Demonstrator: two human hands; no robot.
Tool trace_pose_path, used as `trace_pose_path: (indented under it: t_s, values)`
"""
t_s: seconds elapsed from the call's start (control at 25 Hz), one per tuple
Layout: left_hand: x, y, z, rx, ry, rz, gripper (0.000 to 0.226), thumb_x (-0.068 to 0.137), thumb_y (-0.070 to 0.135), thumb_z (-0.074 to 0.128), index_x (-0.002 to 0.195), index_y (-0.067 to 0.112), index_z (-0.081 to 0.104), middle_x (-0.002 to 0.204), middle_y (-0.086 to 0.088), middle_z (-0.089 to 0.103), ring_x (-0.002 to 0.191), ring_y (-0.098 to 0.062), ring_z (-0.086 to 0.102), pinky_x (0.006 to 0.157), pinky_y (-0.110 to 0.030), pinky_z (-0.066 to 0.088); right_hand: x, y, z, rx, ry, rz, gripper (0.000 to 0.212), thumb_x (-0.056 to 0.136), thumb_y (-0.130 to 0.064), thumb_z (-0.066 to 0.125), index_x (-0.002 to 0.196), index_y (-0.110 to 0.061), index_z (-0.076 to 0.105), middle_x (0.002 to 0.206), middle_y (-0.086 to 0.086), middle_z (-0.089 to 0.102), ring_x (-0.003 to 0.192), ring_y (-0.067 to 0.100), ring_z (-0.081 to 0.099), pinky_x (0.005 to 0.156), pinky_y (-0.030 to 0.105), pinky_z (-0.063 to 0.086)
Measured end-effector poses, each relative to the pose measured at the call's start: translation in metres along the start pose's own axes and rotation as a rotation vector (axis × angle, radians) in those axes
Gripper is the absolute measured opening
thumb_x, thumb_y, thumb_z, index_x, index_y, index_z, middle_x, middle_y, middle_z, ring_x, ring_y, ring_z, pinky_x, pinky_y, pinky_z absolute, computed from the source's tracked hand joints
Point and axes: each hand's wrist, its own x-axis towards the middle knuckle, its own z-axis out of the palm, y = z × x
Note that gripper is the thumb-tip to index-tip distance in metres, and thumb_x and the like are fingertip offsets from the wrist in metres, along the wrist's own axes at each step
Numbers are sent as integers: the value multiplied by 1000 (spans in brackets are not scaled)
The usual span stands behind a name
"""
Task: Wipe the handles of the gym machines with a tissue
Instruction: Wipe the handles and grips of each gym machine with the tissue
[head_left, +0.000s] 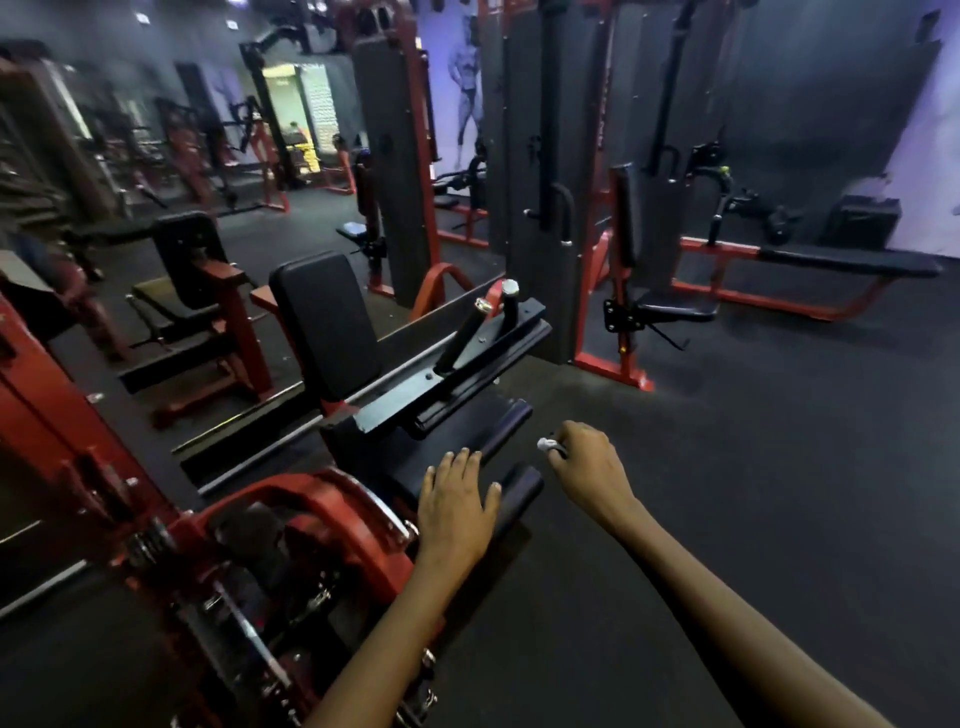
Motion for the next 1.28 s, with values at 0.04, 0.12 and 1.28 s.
trace_pose_path:
  t_s: [0.04,0.12,1.28]
  values:
    - [21,3,3,10,13,-11,56,101,43,36,151,16,32,157,-2,31,148,-17,19,119,-34,8,23,6,3,24,-26,-20,19,87,-18,57,74,-6,52,81,7,56,71,24,53,57,32,37]
    - [64,8,6,21,71,-39,60,97,45,32,148,13,38,154,-5,37,145,-20,26,119,-36,12,73,13,13,103,-47,-62,19,87,-16,59,74,-4,52,80,9,58,73,25,55,60,36,41]
    - [269,-206,125,360,-41,-47,54,101,40,26,151,22,30,157,-7,30,142,-27,34,106,-44,40,361,-22,218,-597,-235,-1091,31,75,-6,43,90,0,69,87,15,68,94,32,66,107,43,36]
